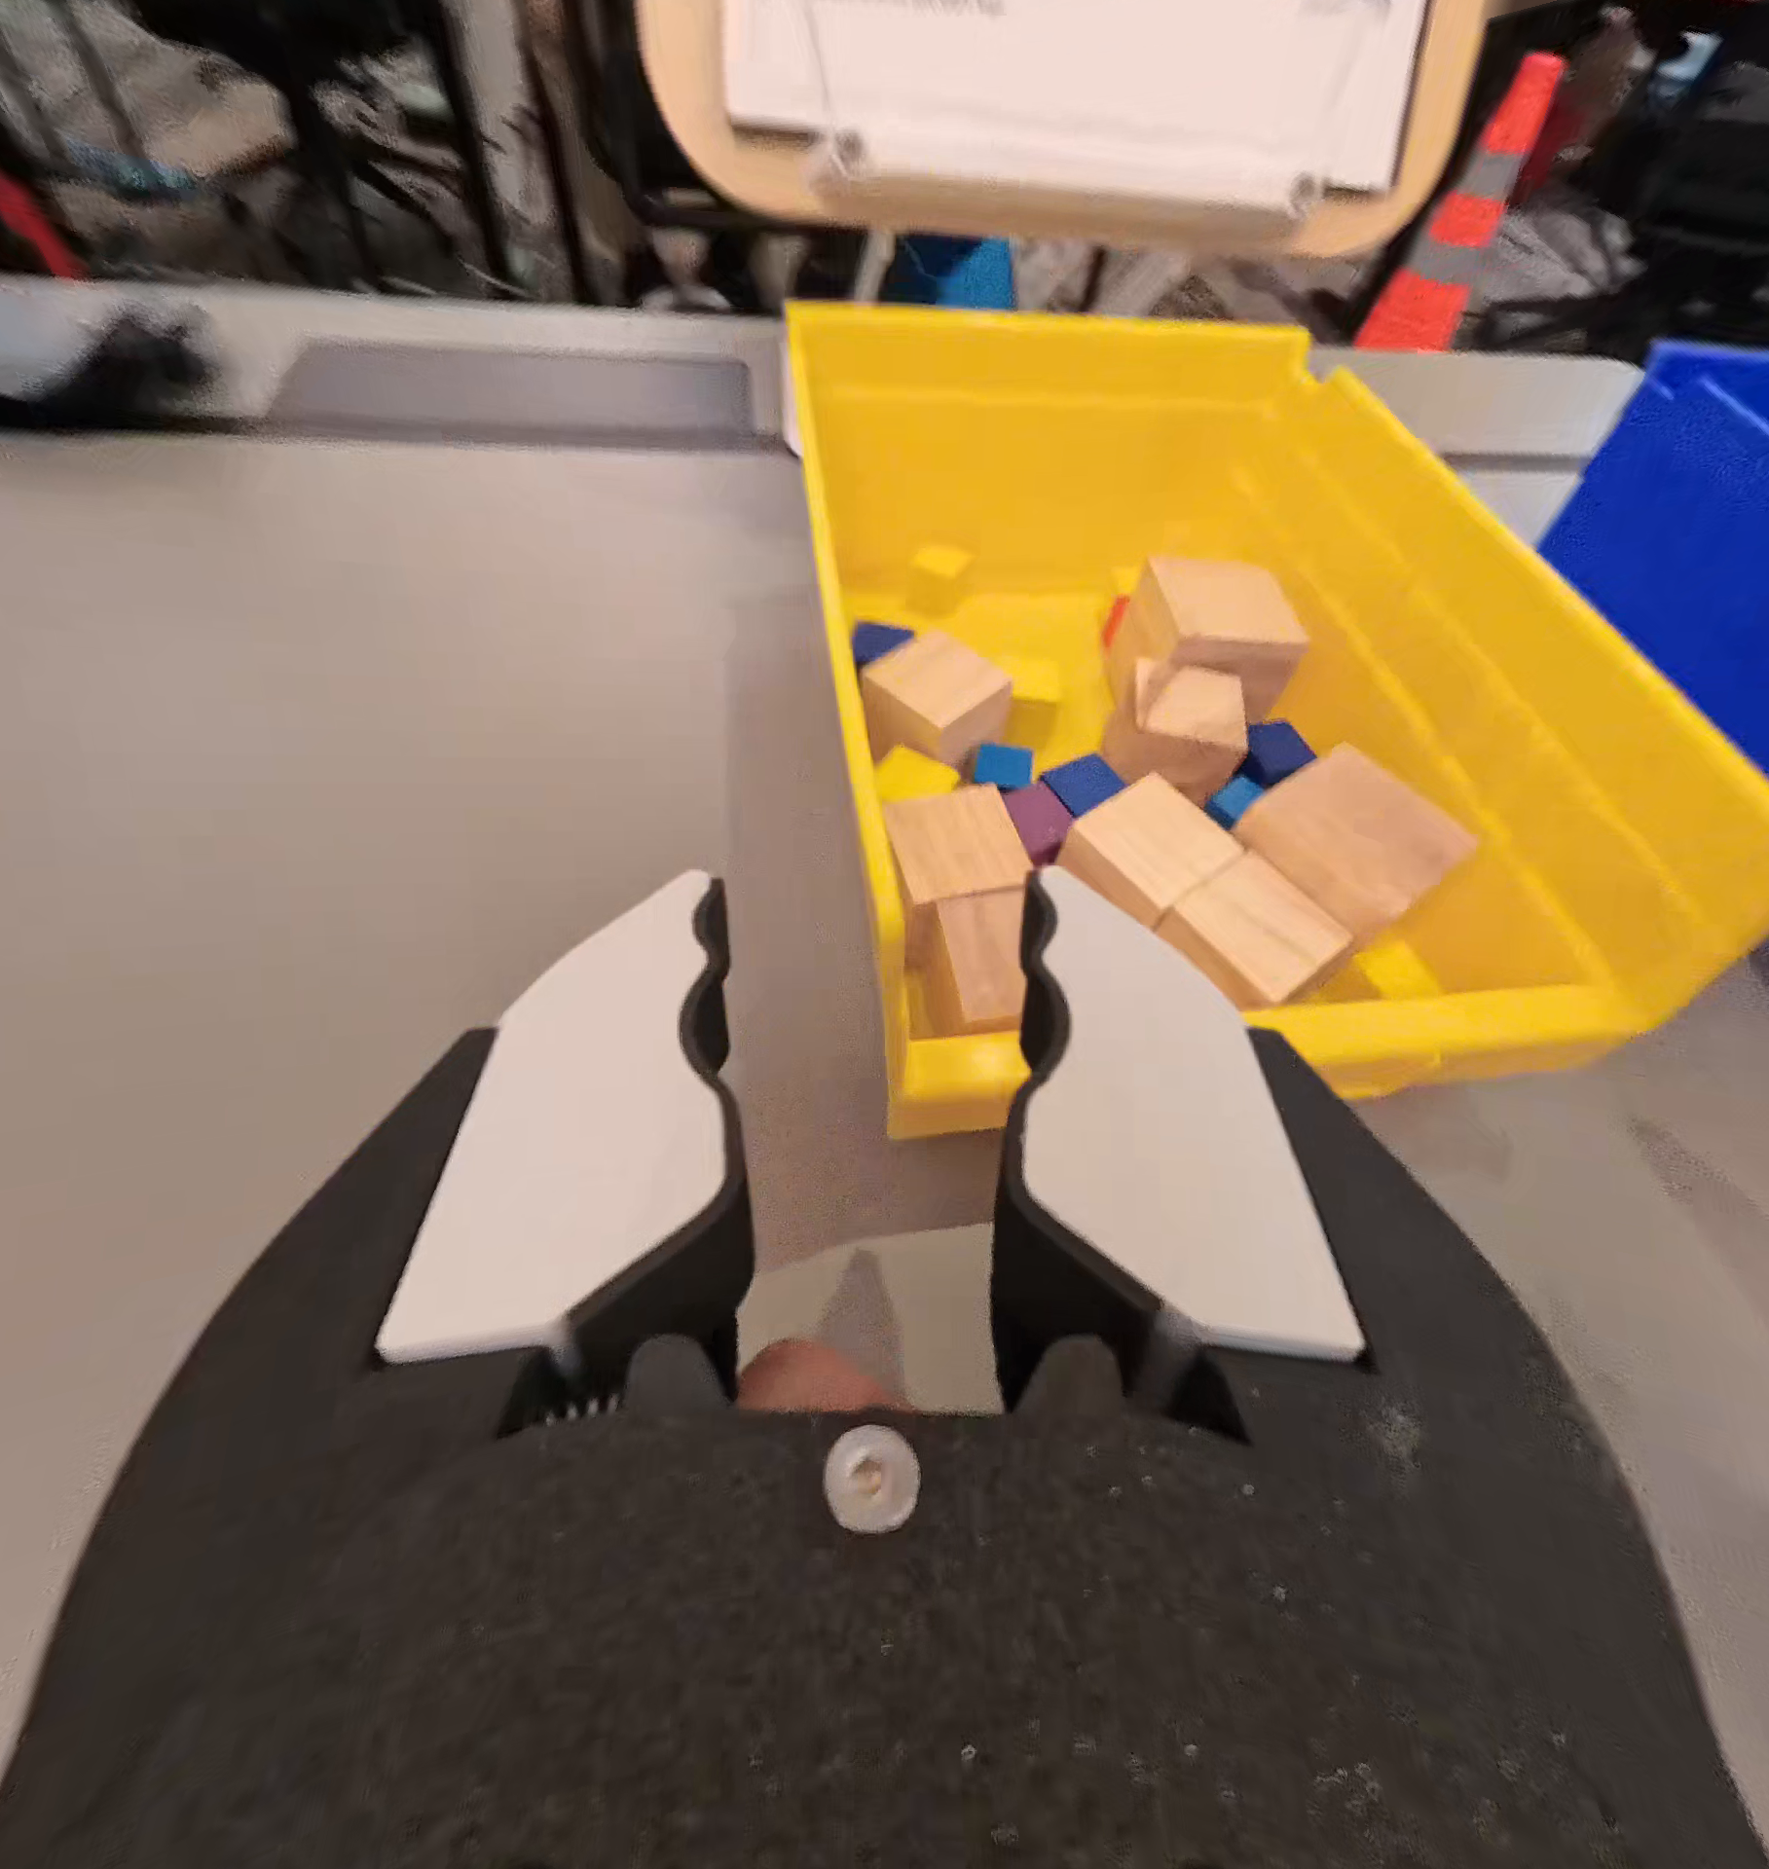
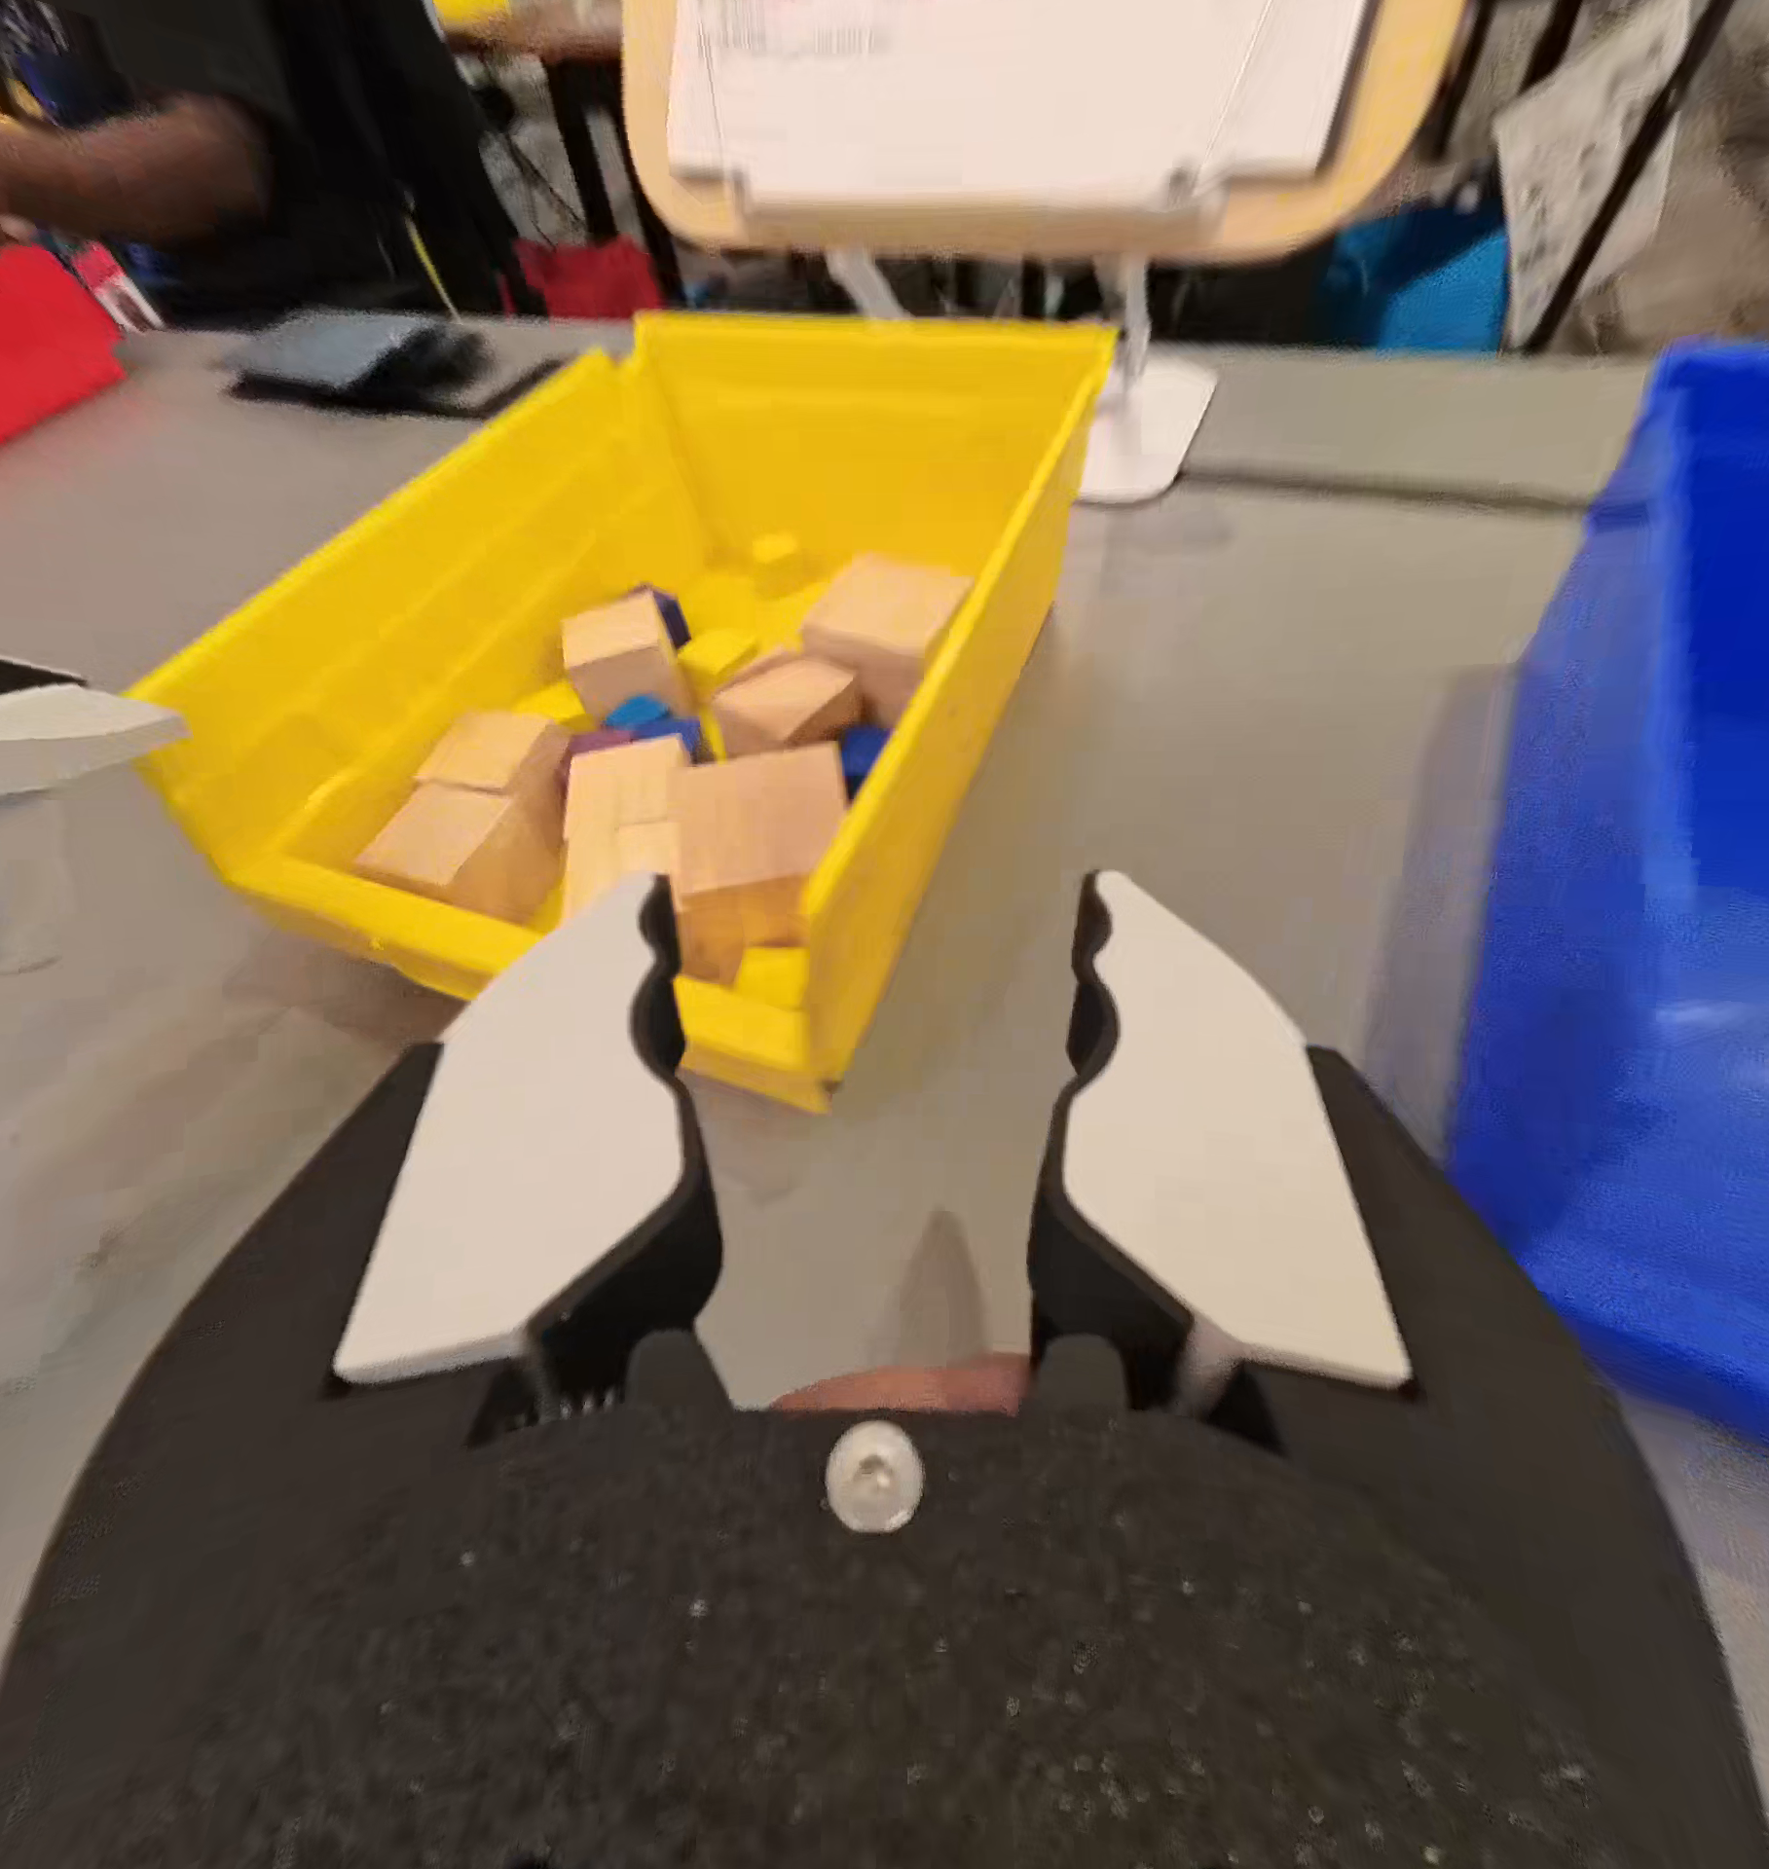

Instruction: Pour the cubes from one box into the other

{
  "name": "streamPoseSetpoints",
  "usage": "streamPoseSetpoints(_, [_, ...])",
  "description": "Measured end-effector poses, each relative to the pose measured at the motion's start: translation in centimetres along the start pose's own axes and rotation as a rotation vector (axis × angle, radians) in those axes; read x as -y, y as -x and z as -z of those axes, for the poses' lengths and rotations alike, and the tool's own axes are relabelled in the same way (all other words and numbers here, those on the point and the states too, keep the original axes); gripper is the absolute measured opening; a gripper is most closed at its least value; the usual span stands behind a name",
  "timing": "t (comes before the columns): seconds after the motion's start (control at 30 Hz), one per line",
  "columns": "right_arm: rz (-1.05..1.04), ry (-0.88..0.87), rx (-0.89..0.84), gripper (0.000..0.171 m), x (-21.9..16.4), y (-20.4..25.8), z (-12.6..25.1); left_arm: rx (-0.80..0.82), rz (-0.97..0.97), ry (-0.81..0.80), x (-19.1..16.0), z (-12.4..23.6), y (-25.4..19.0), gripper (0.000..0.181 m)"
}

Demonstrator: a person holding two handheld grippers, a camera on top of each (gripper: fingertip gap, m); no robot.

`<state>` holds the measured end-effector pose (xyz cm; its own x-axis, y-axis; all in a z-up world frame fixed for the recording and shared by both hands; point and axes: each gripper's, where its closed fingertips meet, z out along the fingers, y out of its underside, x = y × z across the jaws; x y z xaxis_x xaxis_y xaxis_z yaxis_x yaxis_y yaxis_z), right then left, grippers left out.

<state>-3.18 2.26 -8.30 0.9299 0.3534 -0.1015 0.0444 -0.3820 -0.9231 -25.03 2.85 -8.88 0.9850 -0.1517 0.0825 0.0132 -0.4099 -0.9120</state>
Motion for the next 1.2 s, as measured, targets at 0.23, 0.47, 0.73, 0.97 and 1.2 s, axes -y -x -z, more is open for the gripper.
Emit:
streamPoseSetpoints(0.23, [0.044, 0.091, -0.254, 0.006, -3.0, -0.1, -4.7, -0.079, -0.028, 0.117, -3.1, -3.9, -0.5, 0.011])
streamPoseSetpoints(0.47, [-0.038, 0.078, -0.321, 0.003, -1.8, 1.8, -5.1, 0.005, -0.086, 0.111, -1.5, -4.1, 1.8, 0.003])
streamPoseSetpoints(0.73, [0.072, -0.045, -0.215, 0.005, 2.2, 14.3, -8.5, 0.152, -0.050, -0.015, 2.8, 0.9, 14.1, 0.001])
streamPoseSetpoints(0.97, [0.044, 0.088, -0.122, 0.006, -0.6, 24.7, -14.2, 0.201, -0.047, 0.088, -0.7, 2.2, 25.6, 0.002])
streamPoseSetpoints(1.2, [0.060, 0.135, -0.005, 0.013, -1.7, 26.9, -14.8, 0.117, 0.041, 0.098, -1.8, 0.8, 27.8, 0.003])
